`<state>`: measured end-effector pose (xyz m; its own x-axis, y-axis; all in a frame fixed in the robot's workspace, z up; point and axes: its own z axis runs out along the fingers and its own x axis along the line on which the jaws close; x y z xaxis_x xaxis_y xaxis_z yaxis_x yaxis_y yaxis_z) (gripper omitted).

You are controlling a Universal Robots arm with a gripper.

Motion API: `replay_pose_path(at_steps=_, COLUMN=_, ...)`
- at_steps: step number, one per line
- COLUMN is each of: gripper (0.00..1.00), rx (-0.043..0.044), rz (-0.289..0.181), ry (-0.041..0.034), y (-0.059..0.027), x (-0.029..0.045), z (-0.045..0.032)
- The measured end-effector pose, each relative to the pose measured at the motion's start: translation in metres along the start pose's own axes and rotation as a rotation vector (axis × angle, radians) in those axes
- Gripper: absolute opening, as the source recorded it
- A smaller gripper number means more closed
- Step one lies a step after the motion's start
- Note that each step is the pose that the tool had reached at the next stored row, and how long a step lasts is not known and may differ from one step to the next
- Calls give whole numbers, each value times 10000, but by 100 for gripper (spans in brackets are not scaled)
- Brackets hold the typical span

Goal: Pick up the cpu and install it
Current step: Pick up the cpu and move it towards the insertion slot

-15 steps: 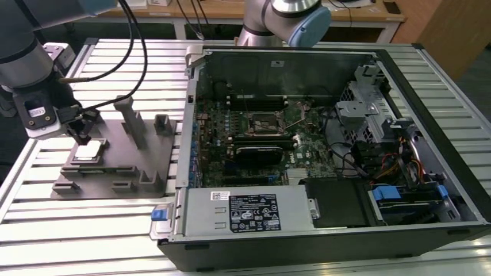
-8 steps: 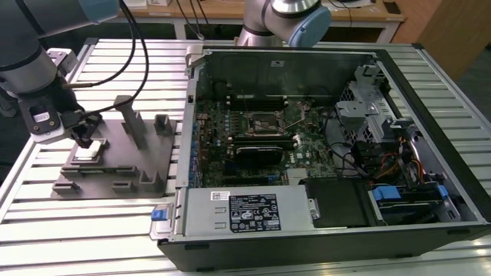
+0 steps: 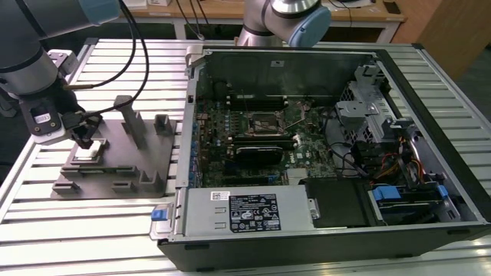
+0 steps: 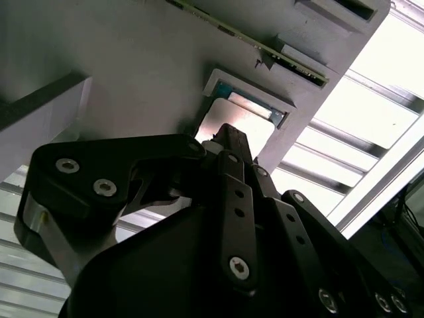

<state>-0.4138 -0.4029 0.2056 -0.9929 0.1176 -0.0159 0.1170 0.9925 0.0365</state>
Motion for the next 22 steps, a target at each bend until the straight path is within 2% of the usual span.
replay_pose_path(at_steps=1, gripper=11, rx=0, rz=0, ry=0, y=0, x=0, z=0)
replay_pose_path(at_steps=3, gripper=23, rx=0, rz=0, ry=0, y=0, x=0, z=0)
replay_pose_path(at_steps=4, gripper=23, rx=0, rz=0, ry=0, y=0, x=0, z=1)
replay_pose_path(at_steps=6, gripper=35, rx=0, rz=0, ry=0, y=0, x=0, z=1)
replay_pose_path(at_steps=7, gripper=35, rx=0, rz=0, ry=0, y=0, x=0, z=1)
replay_pose_path(at_steps=8, gripper=41, rx=0, rz=0, ry=0, y=0, x=0, z=1)
replay_pose_path(at_steps=11, gripper=47, rx=0, rz=0, ry=0, y=0, x=0, z=2)
replay_pose_path(at_steps=12, gripper=53, rx=0, rz=0, ry=0, y=0, x=0, z=2)
replay_pose_path(at_steps=13, gripper=53, rx=0, rz=0, ry=0, y=0, x=0, z=2)
replay_pose_path(at_steps=14, gripper=59, rx=0, rz=0, ry=0, y=0, x=0, z=2)
replay_pose_path(at_steps=18, gripper=59, rx=17, rz=-15, ry=-3, y=0, x=-1, z=6)
replay_pose_path(at_steps=19, gripper=59, rx=73, rz=-55, ry=-9, y=0, x=0, z=10)
replay_pose_path(at_steps=22, gripper=59, rx=161, rz=-149, ry=-9, y=-2, x=0, z=37)
